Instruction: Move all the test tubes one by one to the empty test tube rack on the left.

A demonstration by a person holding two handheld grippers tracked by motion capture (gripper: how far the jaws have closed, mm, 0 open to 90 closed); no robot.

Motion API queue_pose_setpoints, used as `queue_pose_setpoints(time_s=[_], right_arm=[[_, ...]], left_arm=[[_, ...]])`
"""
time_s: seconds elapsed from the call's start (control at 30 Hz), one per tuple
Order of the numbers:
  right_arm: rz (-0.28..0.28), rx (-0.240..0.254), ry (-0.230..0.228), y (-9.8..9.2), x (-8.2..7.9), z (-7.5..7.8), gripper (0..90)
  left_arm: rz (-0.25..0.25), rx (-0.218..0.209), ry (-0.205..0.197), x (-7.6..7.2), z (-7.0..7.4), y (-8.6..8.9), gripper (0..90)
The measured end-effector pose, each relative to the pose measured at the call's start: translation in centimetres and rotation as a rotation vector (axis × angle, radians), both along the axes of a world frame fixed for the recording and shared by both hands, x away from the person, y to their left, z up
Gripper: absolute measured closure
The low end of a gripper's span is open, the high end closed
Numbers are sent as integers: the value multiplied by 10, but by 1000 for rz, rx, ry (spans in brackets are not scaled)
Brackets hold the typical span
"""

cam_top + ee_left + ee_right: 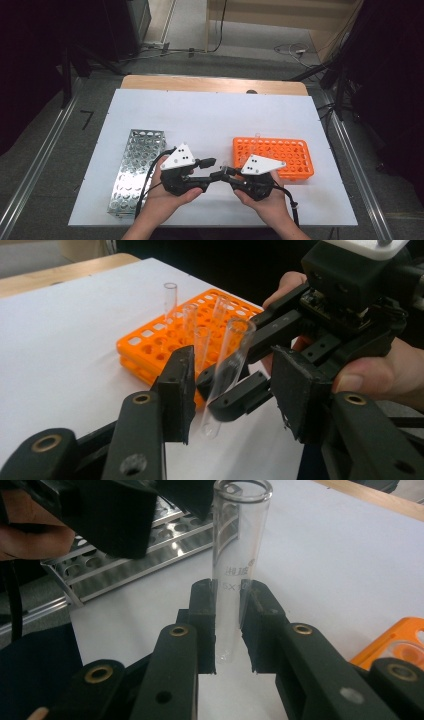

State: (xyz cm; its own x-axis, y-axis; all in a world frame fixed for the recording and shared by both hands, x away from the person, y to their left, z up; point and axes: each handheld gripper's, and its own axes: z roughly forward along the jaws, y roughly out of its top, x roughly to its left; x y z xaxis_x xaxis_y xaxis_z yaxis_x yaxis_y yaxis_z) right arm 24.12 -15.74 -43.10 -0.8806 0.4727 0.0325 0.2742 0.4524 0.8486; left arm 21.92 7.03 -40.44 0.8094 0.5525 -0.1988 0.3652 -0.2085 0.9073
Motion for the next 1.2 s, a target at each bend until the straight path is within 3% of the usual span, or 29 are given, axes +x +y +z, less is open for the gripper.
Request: queue_pose_setpoints(time_s=[0.27,0.37,0.6,0.8,0.9,0.93,1.2], right_arm=[[27,-17,-2,6,-4,-2,741],[40,-24,-4,8,-5,-2,740],[50,-23,3,9,-6,-1,739],[63,-4,16,6,-4,-1,719],[74,15,21,3,-3,1,585],[74,15,21,3,-3,1,585],[79,78,9,-19,3,12,178]], left_arm=[[14,40,10,0,-3,-11,606],[22,48,15,0,-3,-13,670],[42,89,-16,-4,-1,-16,745],[46,76,-12,-2,0,-13,758],[57,68,-12,-1,2,-10,759],[60,60,-8,0,3,-8,759],[115,54,-19,6,10,10,759]])
